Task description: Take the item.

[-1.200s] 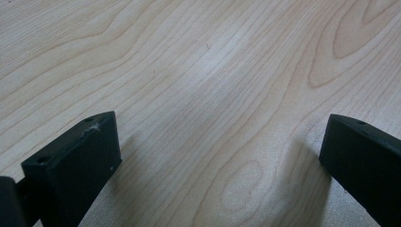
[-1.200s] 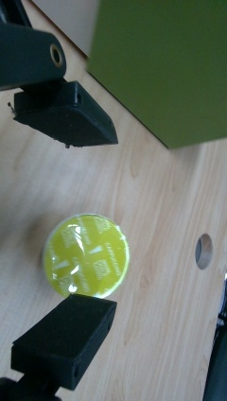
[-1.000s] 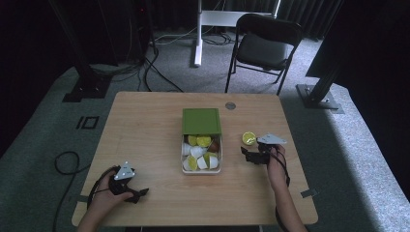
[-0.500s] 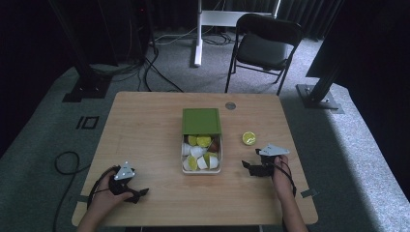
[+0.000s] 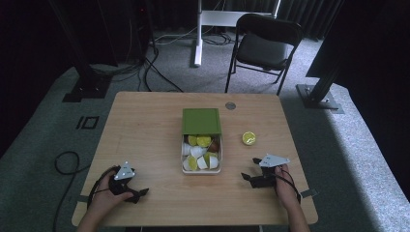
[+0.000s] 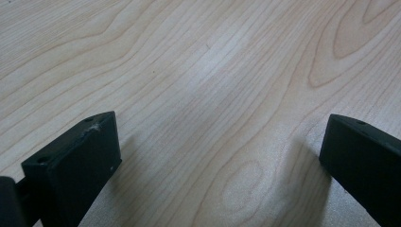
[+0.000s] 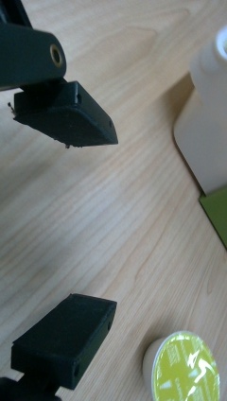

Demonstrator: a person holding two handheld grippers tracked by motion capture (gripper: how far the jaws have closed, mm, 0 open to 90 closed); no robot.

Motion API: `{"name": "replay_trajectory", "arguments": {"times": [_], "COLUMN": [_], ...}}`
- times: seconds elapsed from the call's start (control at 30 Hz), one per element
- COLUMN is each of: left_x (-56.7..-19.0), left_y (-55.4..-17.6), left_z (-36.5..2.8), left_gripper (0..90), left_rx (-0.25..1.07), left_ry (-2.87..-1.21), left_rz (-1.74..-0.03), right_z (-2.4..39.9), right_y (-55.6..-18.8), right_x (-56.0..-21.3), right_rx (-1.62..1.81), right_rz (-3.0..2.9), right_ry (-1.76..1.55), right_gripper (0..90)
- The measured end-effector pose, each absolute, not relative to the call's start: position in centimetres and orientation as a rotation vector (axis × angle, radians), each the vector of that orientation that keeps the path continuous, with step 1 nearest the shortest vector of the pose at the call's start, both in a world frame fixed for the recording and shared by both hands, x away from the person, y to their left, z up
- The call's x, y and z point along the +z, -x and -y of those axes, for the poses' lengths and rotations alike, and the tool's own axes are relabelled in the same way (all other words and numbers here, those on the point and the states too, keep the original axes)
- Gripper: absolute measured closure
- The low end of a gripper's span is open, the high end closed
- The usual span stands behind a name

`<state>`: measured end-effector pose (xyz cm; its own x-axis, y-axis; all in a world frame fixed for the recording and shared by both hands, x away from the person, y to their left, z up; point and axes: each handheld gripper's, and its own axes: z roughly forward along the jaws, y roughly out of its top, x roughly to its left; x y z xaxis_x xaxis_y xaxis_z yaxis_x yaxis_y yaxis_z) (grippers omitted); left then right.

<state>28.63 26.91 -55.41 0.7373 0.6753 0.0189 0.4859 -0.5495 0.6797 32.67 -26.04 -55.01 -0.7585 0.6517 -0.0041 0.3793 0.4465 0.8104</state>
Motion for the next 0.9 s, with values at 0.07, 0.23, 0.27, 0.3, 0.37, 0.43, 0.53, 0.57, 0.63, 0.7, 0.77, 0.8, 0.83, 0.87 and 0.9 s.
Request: {"name": "replay_trajectory", "arguments": {"times": [0.07,0.23,0.27,0.3,0.37,0.43,0.53,0.57,0.63,0.7,0.77,0.8,0.83,0.87,0.9], "left_x": [-55.4,-55.4,-55.4,-55.4,-55.4,-55.4,-55.4,-55.4,-55.4,-55.4,-55.4,-55.4,-55.4,-55.4,-55.4], "left_y": [-28.6,-28.6,-28.6,-28.6,-28.6,-28.6,-28.6,-28.6,-28.6,-28.6,-28.6,-28.6,-28.6,-28.6,-28.6], "left_z": [-26.9,-26.9,-26.9,-26.9,-26.9,-26.9,-26.9,-26.9,-26.9,-26.9,-26.9,-26.9,-26.9,-26.9,-26.9], "left_gripper": [0.5,0.5,0.5,0.5,0.5,0.5,0.5,0.5,0.5,0.5,0.5,0.5,0.5,0.5,0.5], "left_rx": [0.366,0.366,0.366,0.365,0.365,0.365,0.365,0.365,0.365,0.365,0.365,0.365,0.365,0.365,0.365], "left_ry": [-2.265,-2.265,-2.264,-2.264,-2.264,-2.263,-2.264,-2.264,-2.264,-2.264,-2.264,-2.264,-2.264,-2.264,-2.264], "left_rz": [-0.871,-0.871,-0.871,-0.873,-0.873,-0.873,-0.873,-0.873,-0.873,-0.873,-0.873,-0.873,-0.873,-0.874,-0.873], "right_z": [26.0,25.8,25.8,25.7,25.7,25.6,25.5,25.4,25.4,25.4,25.4,25.3,25.3,25.2,25.1], "right_y": [-32.3,-31.4,-31.3,-31.1,-30.8,-30.5,-30.2,-30.1,-30.0,-29.9,-29.8,-29.7,-29.7,-29.6,-29.5], "right_x": [-55.0,-55.3,-55.3,-55.4,-55.5,-55.5,-55.5,-55.6,-55.6,-55.6,-55.7,-55.7,-55.7,-55.8,-55.8], "right_rx": [1.229,1.236,1.235,1.242,1.255,1.257,1.264,1.255,1.234,1.234,1.227,1.214,1.196,1.177,1.171], "right_rz": [-2.407,-2.438,-2.450,-2.465,-2.481,-2.502,-2.527,-2.532,-2.552,-2.562,-2.592,-2.610,-2.635,-2.659,-2.680], "right_ry": [-0.854,-0.794,-0.768,-0.755,-0.726,-0.689,-0.667,-0.661,-0.658,-0.636,-0.606,-0.581,-0.549,-0.516,-0.491], "right_gripper": [17.7,17.7,17.7,17.7,17.7,17.7,17.7,17.7,17.7,17.7,17.7,17.7,17.7,17.4,16.1]}}
